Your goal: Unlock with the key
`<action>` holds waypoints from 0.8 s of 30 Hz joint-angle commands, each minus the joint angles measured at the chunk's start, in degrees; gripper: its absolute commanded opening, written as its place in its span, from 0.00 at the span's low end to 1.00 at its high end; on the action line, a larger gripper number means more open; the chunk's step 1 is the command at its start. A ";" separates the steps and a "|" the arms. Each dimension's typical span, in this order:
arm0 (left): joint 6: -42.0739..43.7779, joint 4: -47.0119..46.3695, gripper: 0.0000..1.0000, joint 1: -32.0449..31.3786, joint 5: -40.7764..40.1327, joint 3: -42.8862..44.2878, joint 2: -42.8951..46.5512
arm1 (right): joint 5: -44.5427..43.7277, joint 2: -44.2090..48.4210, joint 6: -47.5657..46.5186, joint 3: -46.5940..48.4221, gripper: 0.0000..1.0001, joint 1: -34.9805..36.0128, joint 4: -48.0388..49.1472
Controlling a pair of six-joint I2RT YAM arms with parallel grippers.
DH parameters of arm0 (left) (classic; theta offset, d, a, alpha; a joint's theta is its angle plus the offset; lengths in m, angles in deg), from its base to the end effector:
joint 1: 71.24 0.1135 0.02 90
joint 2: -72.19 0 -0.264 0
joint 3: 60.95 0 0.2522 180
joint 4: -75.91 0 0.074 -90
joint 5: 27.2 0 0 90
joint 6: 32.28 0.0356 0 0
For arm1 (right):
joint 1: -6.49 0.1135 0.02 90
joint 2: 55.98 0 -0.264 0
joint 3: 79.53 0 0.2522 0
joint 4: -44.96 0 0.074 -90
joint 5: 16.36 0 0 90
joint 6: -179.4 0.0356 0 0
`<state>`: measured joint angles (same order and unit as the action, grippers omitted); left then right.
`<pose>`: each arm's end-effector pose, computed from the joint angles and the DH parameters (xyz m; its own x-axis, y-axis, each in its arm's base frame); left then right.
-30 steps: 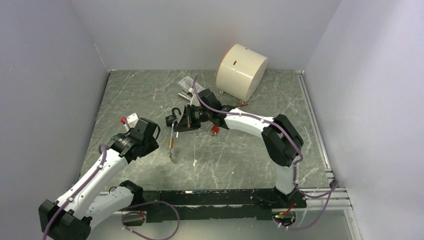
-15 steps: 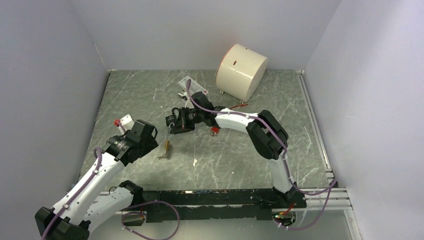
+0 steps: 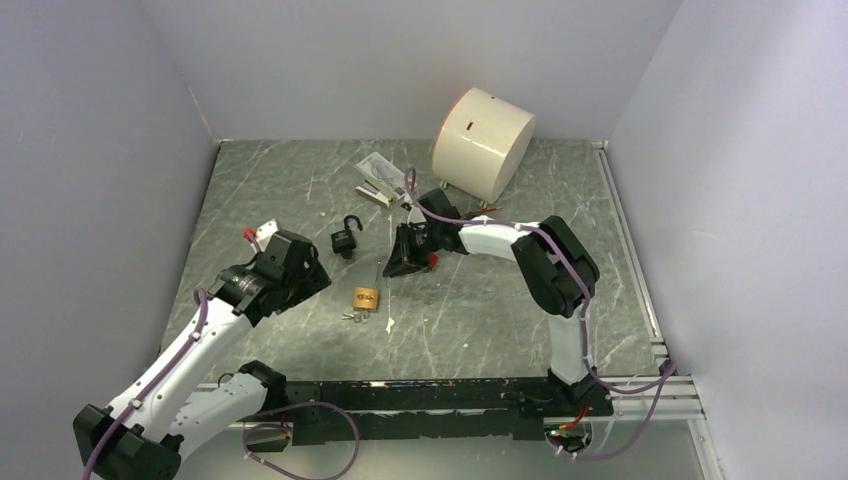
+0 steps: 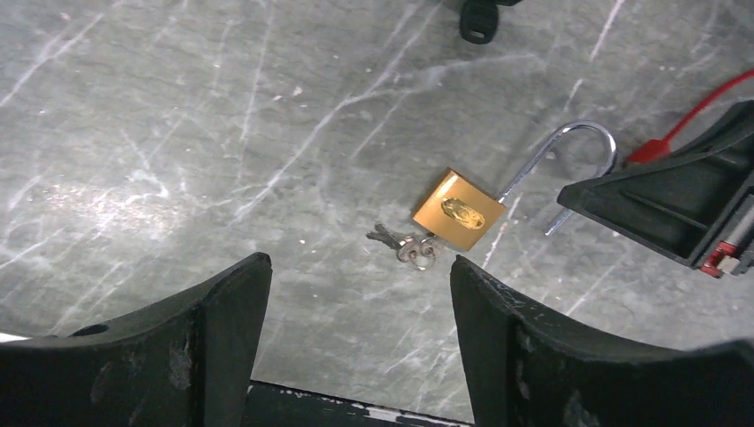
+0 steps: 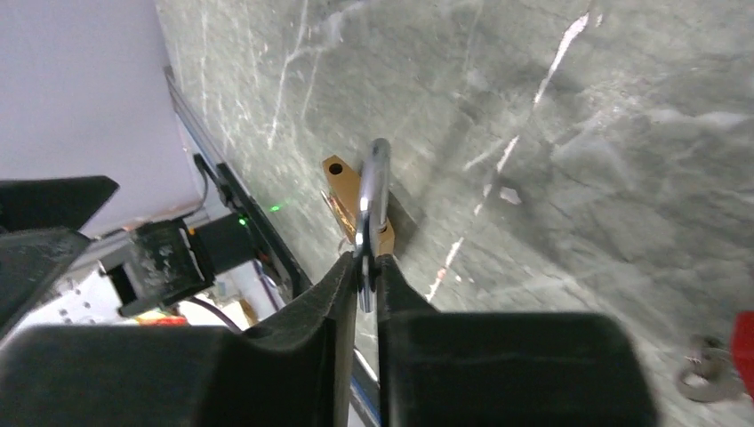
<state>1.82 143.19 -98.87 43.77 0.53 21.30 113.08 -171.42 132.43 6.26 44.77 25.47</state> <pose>0.1476 -0.0641 0.2747 -0.6468 -0.5450 -0.5335 -0.4563 0.8370 -0.3020 0.3149 0.2773 0.1504 -0.9831 -0.1045 -0.1504 -0.1831 0.5747 0.7976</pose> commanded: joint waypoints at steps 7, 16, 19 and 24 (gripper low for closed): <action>3.64 -4.11 0.83 -0.13 4.76 6.89 -2.51 | -11.27 8.63 -10.26 1.95 0.55 -0.64 -9.37; 7.19 4.25 0.92 -0.12 4.44 17.69 -2.82 | -36.96 26.73 -15.04 -2.91 0.69 -1.62 -19.67; 10.84 5.98 0.94 -0.11 4.18 22.22 -1.50 | -50.95 36.21 -13.67 -6.44 0.71 -1.63 -23.72; 15.42 13.78 0.94 -0.13 1.94 33.81 -0.22 | -69.46 51.03 -7.38 -5.48 0.86 -1.61 -36.56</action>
<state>11.96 150.66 -98.85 48.01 25.58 18.81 63.53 -129.28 120.97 0.05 43.37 0.09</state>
